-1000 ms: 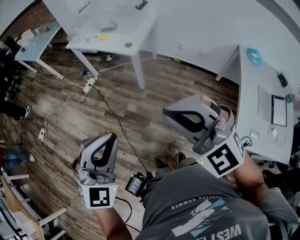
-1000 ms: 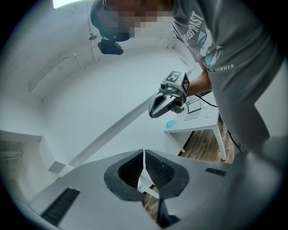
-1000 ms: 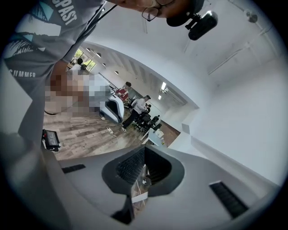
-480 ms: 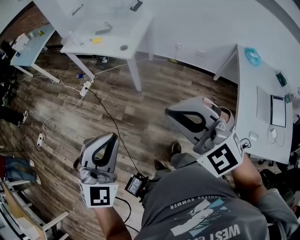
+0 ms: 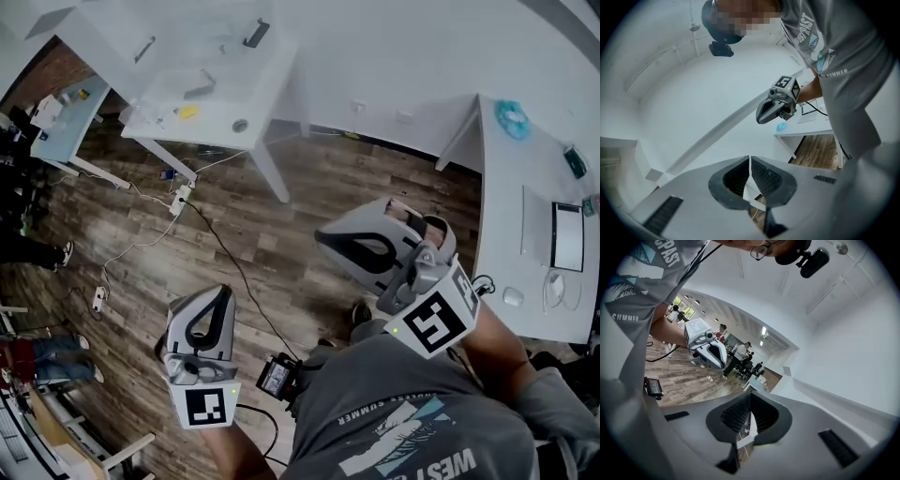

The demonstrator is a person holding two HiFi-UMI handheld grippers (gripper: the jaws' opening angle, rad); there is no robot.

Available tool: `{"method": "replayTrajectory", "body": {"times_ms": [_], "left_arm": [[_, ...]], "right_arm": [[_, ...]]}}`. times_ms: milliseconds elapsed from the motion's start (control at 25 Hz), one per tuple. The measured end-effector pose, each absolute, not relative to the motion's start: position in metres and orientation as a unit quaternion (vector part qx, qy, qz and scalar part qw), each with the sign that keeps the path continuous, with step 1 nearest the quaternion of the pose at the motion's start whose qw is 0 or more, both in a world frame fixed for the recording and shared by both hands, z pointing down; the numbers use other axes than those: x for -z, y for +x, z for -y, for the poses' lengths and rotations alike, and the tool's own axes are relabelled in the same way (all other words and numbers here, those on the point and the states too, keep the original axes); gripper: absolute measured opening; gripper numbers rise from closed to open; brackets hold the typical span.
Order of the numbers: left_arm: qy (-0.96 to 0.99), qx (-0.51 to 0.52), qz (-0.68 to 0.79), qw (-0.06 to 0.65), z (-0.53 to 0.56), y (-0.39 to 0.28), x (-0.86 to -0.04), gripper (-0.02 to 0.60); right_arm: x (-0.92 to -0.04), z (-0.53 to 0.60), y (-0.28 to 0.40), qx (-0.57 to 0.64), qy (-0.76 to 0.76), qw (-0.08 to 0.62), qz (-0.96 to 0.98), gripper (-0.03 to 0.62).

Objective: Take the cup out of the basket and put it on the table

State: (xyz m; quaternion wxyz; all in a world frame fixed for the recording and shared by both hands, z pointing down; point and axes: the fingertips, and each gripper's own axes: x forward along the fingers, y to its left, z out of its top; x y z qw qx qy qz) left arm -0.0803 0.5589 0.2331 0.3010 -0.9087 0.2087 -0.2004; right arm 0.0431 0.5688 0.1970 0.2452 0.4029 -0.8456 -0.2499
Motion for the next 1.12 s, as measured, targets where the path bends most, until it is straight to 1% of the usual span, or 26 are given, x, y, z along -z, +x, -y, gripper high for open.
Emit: {"method": "replayTrajectory", "body": {"times_ms": [200, 320, 480, 640, 800, 960, 1120], "left_arm": [[-0.910, 0.202, -0.219, 0.289, -0.546, -0.066, -0.234, 0.025], [-0.911, 0.207, -0.213, 0.287, -0.530, -0.069, -0.238, 0.026], [-0.914, 0.201, -0.202, 0.290, -0.501, -0.077, -0.243, 0.025], [-0.921, 0.171, -0.188, 0.296, -0.473, -0.082, -0.233, 0.025], [-0.931, 0.142, -0.172, 0.288, -0.448, -0.084, -0.229, 0.025], [-0.932, 0.144, -0.157, 0.292, -0.436, -0.079, -0.228, 0.025], [-0.940, 0.127, -0.155, 0.275, -0.419, -0.068, -0.224, 0.025]], "right_arm": [[-0.199, -0.550, 0.053, 0.251, 0.392, 0.236, 0.853, 0.006], [-0.202, -0.536, 0.053, 0.242, 0.397, 0.231, 0.855, 0.006], [-0.205, -0.510, 0.047, 0.240, 0.410, 0.243, 0.846, 0.006], [-0.201, -0.493, 0.038, 0.236, 0.425, 0.252, 0.837, 0.006], [-0.194, -0.471, 0.033, 0.243, 0.444, 0.262, 0.822, 0.006], [-0.194, -0.461, 0.031, 0.240, 0.446, 0.269, 0.819, 0.006], [-0.191, -0.443, 0.043, 0.238, 0.448, 0.267, 0.820, 0.006]]}}
